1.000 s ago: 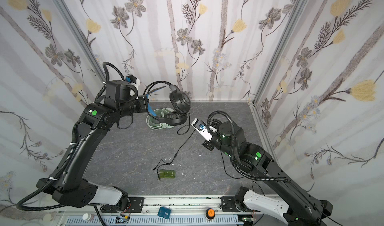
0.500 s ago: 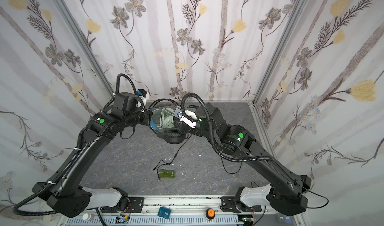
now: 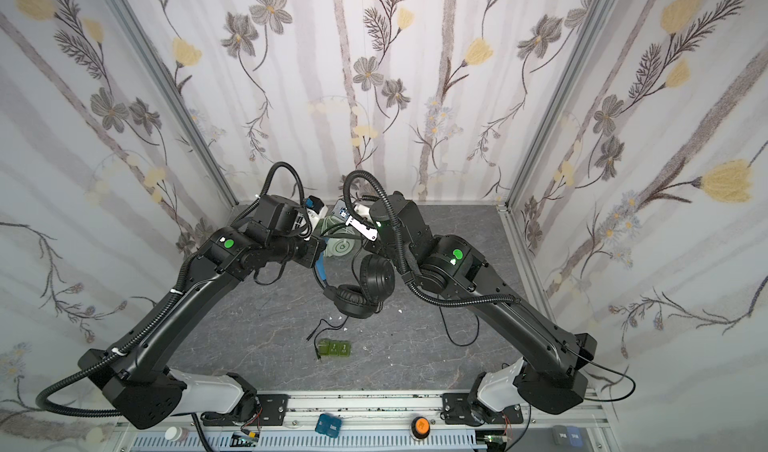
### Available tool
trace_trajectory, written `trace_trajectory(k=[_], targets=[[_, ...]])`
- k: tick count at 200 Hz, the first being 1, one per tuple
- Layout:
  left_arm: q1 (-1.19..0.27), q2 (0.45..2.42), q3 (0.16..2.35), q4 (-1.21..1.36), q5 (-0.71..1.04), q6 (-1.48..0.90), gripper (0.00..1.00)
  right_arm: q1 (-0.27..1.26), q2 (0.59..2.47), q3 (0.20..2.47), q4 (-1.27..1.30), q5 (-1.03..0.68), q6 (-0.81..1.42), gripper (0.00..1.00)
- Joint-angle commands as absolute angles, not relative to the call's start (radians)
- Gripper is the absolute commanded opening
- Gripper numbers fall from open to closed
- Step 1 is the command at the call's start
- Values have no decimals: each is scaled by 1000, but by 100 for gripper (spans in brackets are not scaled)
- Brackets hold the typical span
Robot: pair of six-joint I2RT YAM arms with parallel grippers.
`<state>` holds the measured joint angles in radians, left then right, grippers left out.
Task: Wrap the headphones
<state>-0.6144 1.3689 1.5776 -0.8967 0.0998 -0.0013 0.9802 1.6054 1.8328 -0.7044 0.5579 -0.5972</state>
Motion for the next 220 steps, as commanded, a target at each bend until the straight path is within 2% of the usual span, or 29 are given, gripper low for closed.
trace_trajectory(k=[1,92,171,220], targets=[[-628,1368,1591,-863,155,16,0,963,1627,1838,-669,576,-554,0],[-644,1347,1599,-814,280,-26,0,805,1646,1812,-685,450,-450,0],[-644,1338,1602,-788,317,-55,0,737,1604,1720,-615,328,-420,13],[-645,1345,1646,-784,339,-68,0,695,1491,1608,-528,201,-423,24]])
